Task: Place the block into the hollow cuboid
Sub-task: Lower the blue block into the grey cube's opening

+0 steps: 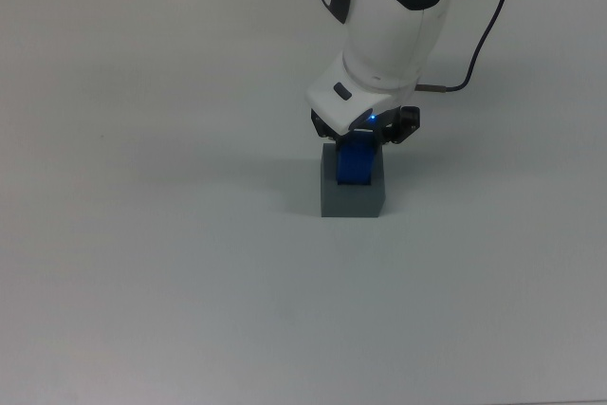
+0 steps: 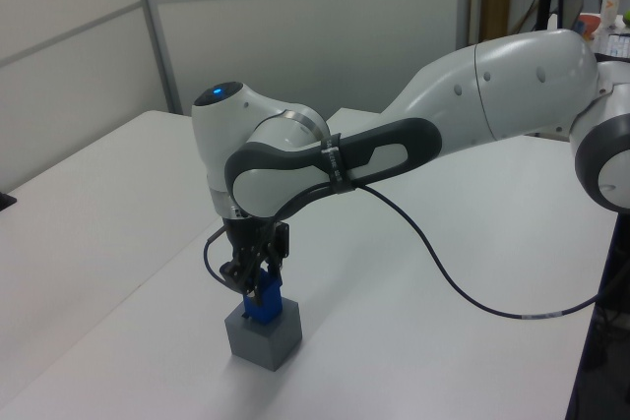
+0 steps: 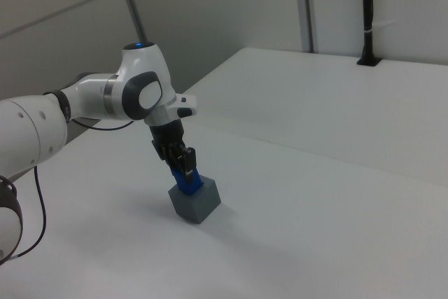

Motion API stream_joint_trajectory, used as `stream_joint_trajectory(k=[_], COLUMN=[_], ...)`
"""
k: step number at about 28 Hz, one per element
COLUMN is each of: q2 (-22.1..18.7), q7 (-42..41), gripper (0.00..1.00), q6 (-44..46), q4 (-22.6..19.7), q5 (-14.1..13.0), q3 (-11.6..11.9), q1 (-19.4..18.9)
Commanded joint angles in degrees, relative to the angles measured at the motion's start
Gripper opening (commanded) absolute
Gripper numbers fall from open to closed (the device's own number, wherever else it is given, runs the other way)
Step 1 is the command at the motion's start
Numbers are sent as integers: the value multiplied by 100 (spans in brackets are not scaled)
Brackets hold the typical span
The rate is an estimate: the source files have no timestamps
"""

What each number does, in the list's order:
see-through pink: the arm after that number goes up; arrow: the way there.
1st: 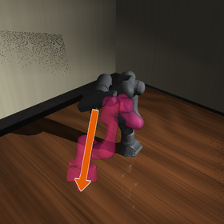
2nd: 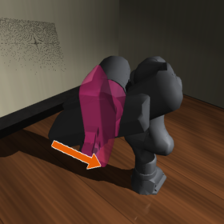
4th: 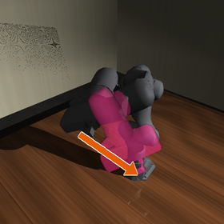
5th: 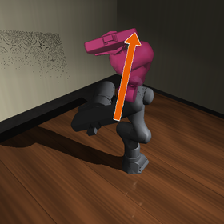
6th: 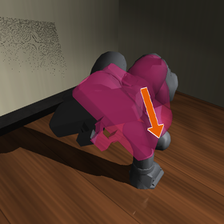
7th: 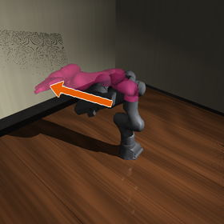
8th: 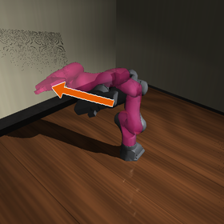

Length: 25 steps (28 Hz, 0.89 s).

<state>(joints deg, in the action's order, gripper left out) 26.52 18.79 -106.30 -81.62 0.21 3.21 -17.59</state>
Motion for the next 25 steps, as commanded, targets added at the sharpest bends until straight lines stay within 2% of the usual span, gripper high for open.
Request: stream_joint_trajectory(k=[1,16,17,18,19,25], q2=[177,257,257,257,257,108], q7=[-305,-639,-639,-622,-552,-551], gripper=[29,34,42,59,100,100], q6=[-40,-155,-155,-155,-146,-67], q4=[163,251,251,251,251,243], q5=[14,22,23,23,14,119], q3=[128,154,154,145,145,119], q1=[-104,-104,-113,-105,-104,-122])
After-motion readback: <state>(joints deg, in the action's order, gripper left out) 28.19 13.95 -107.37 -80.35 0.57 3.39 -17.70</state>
